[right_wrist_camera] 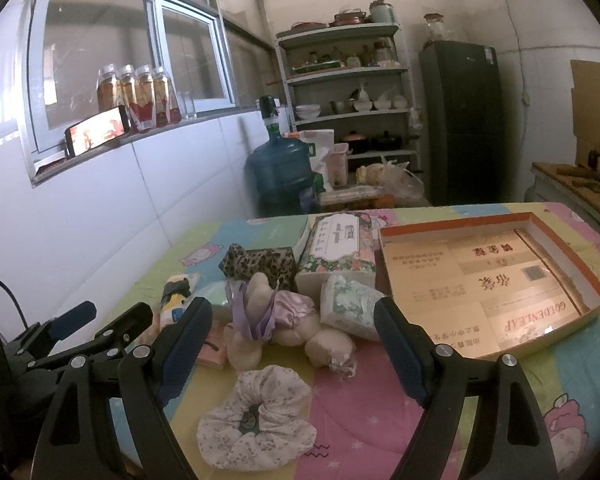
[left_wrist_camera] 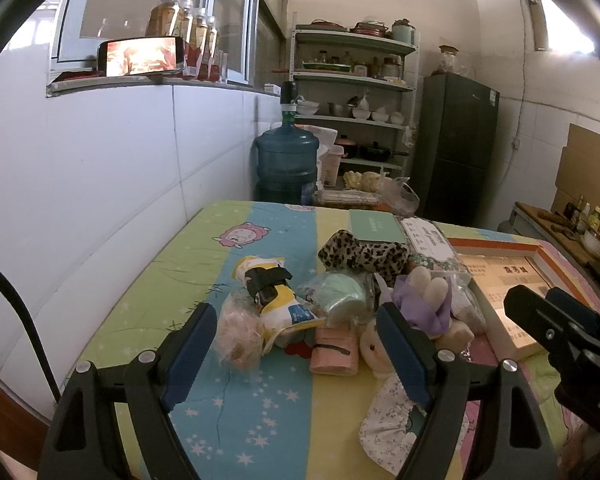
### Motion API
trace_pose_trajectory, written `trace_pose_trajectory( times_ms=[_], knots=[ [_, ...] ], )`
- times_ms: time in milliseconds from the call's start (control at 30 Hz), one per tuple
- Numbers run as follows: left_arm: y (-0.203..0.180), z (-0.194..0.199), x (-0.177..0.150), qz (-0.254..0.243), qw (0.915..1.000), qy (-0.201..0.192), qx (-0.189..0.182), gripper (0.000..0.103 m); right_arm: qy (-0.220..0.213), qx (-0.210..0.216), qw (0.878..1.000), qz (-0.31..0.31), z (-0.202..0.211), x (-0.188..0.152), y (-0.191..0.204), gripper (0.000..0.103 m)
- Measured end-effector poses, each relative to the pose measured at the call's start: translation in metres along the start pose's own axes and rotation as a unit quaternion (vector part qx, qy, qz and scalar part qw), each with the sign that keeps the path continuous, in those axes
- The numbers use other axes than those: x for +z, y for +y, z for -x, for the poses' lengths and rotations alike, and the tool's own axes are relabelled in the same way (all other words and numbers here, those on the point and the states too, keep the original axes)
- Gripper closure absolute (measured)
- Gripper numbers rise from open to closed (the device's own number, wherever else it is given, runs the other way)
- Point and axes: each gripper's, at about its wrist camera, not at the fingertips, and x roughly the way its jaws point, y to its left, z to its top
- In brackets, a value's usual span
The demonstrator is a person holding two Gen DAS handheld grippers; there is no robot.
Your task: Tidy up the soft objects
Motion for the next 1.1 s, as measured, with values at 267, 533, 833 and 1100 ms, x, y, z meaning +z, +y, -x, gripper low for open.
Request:
trace_pose_trajectory(
  times_ms=[267,533,833,1100],
  knots=[
    [0.0003,-0.0001,0.0006,0.001,1.0000,0.000,0.000,0.021,0.001,0.000,1.000,-0.001,-0.0004,0.0000,0.0001,0.019],
    [0.0001,0.0002,-0.0011,0.002,1.0000,0.002,0.000,0.021,0.003,0.002,1.000,0.000,-0.0015,-0.0037,0.0019,0.019],
    [0.0009,0.0001,-0.0005,0.002,1.0000,0.002,-0.001,0.021,0.004,0.002,1.000,0.000,-0.0023,-0.0043,0.0025,0.019],
    [0.0024,-0.0007,-0.0027,0.003,1.0000,0.004,0.000,0.021,0.006,0.003,1.000,-0.001,-0.0037,-0.0063,0.0042,0.019]
  ],
)
